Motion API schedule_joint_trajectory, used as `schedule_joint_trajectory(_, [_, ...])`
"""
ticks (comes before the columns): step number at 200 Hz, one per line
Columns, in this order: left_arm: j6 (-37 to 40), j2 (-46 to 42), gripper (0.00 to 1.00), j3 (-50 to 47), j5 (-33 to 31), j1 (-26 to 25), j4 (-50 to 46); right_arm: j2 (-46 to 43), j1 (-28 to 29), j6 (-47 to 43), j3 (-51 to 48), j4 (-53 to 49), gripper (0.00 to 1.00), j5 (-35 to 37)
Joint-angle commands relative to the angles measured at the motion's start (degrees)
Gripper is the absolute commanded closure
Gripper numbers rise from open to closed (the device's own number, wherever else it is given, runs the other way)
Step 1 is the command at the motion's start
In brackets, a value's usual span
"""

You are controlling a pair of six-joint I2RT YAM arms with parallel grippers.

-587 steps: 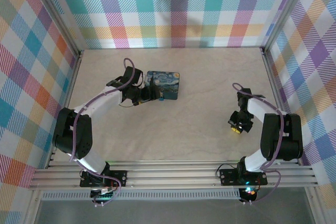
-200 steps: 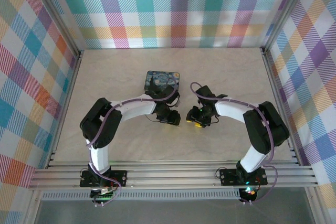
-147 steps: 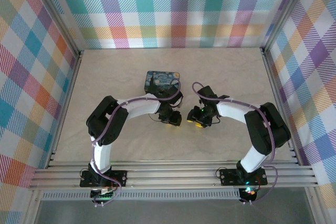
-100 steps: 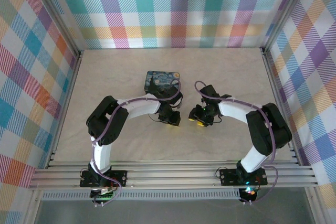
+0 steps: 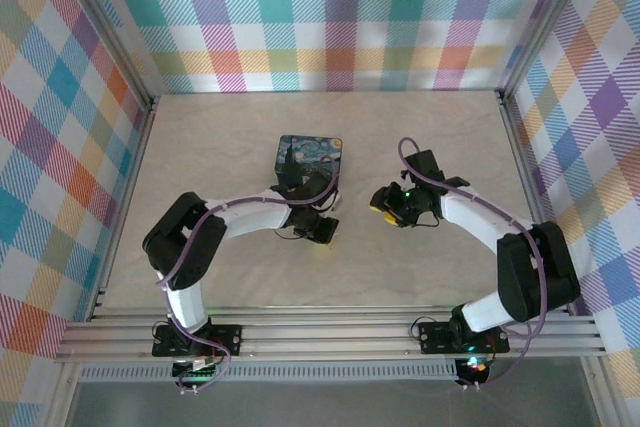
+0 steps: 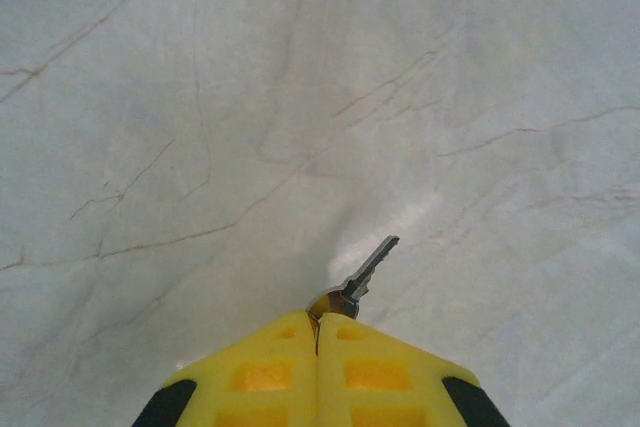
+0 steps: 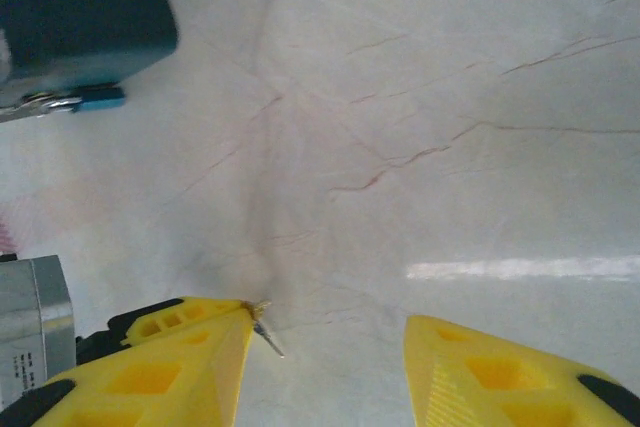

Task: Unlock the padlock with the key

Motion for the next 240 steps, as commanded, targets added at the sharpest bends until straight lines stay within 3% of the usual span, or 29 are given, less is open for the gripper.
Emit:
schedule_joint_trajectory(1, [2.8,-5.9,1.00,-0.1,0.5,-0.7,0.2,-1.3,0.2,3.6,0.4,3.8,0.53,-6.3])
schedule_joint_trajectory(63, [3.6,-16.1,1.00,0.0,-3.0,-0.6,-6.6,-6.2,2.9,9.9,-4.4,14.2,0.53,-9.0])
schedule_joint_trajectory(96, [0.1,-20.8,1.00,-1.1,0.3,0.5,-6.2,-9.4,7.3,11.2,-6.1,20.1,0.55,-9.1])
schedule_joint_trajectory(120, [-4.1,-22.3,1.00,-0.3,2.5,2.1,-6.8,-13.3,11.1,11.5,-8.6,25.6,0.56,-6.7])
schedule_joint_trajectory(153, [-14.0,-21.4,1.00,2.5,3.9,7.4,-11.8,-18.3,16.4,11.7,-11.2,28.0,0.60,1.9])
schedule_joint_trajectory(183, [-18.2,-22.7,1.00,2.5,5.0,9.4,-11.9,-14.4,18.3,11.6,-8.0,28.0,0.58,1.2])
schedule_joint_trajectory(207, [-20.1,-23.6,1.00,3.0,6.1,10.4,-11.7,-9.3,20.6,10.2,-3.1,27.0,0.51,-0.1])
schedule_joint_trajectory(240, [-18.1,-23.2,1.00,4.2,7.5,10.9,-11.5,-6.8,21.3,12.3,-1.1,26.1,0.50,2.3])
